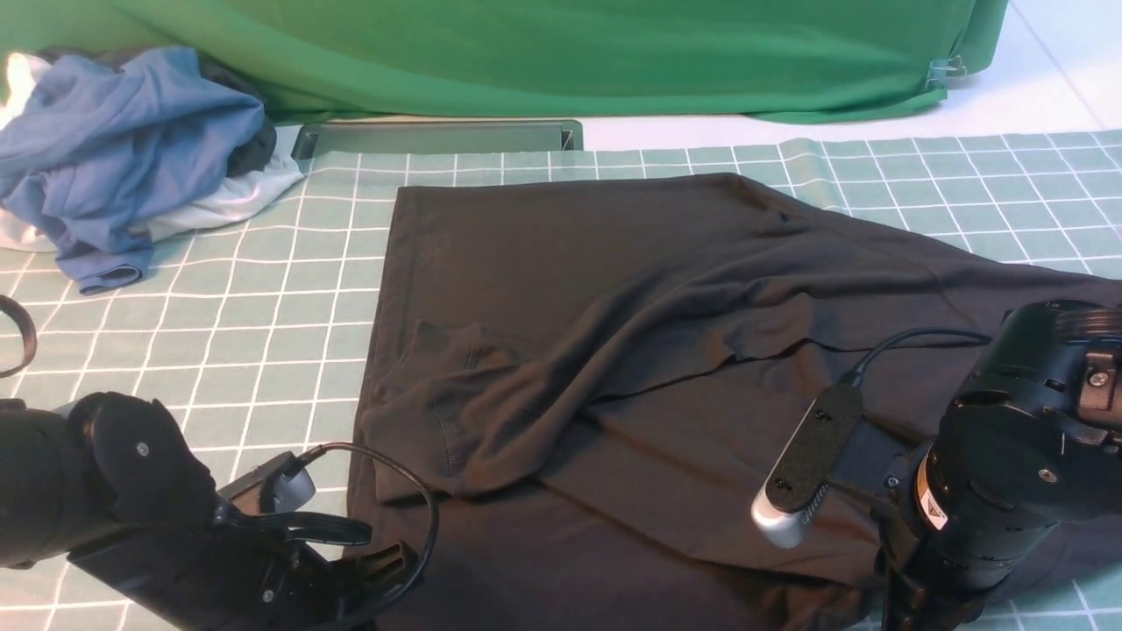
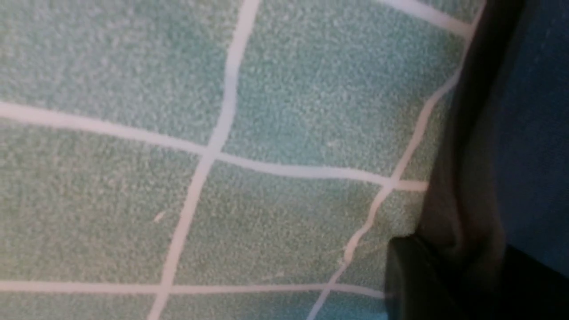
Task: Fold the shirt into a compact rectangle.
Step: 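Grasp the near edge of the shirt at its hem and shoulder corners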
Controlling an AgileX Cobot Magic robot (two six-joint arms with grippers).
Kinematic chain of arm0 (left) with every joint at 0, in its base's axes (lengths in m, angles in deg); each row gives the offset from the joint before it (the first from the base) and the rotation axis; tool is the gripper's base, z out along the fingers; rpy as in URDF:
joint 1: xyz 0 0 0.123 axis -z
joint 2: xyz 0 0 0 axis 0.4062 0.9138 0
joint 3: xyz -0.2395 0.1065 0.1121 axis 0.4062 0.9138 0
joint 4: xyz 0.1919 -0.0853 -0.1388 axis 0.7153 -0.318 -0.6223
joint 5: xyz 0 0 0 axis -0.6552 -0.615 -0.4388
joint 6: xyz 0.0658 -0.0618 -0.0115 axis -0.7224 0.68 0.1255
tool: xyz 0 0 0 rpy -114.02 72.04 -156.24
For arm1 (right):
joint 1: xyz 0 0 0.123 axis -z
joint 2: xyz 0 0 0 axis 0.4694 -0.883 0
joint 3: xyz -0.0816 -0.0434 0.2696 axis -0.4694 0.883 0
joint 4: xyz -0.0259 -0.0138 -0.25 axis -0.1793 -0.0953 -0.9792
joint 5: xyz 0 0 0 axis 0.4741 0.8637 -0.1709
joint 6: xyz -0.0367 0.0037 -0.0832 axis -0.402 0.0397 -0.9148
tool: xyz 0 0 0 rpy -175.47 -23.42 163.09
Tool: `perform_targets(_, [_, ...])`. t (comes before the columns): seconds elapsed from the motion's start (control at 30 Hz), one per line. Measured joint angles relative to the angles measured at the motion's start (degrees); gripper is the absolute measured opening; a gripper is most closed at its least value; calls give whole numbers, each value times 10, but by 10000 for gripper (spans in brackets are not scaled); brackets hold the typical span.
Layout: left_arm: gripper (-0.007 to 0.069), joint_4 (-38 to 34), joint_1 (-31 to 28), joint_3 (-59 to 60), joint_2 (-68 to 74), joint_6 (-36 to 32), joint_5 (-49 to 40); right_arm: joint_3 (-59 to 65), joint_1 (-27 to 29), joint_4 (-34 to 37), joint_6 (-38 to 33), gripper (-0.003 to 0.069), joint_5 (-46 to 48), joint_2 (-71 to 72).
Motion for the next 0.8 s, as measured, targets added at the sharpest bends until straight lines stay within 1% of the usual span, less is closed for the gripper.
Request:
perform_targets(0.07, [32, 5, 0, 0, 0, 0, 1, 0, 0, 0, 0, 88, -1, 0])
perform_targets(0.1, [28, 5, 0, 0, 0, 0, 1, 0, 0, 0, 0, 88, 0, 0])
perform_targets(0.27, [27, 21, 0, 0, -15, 0, -4, 0, 0, 0, 0, 88, 6, 0])
perform_targets(0.33, [27, 39, 0, 0, -40, 9, -20, 0, 0, 0, 5, 88, 15, 0])
perform_targets(0.43, [27, 86, 0, -6, -95, 53, -67, 0, 0, 2, 19, 88, 45, 7])
perform_targets(0.5, [27, 116, 0, -20, -130, 83, -94, 0, 0, 15, 21, 88, 57, 10])
perform_targets(0.57, [27, 139, 0, -38, -159, 95, -122, 1, 0, 44, 22, 88, 63, 10])
perform_targets(0.67, [27, 152, 0, -49, -187, 103, -159, 11, 0, 82, 22, 88, 64, 11])
perform_targets(0.8, [27, 154, 0, -49, -198, 108, -189, 35, 0, 110, 24, 88, 66, 11])
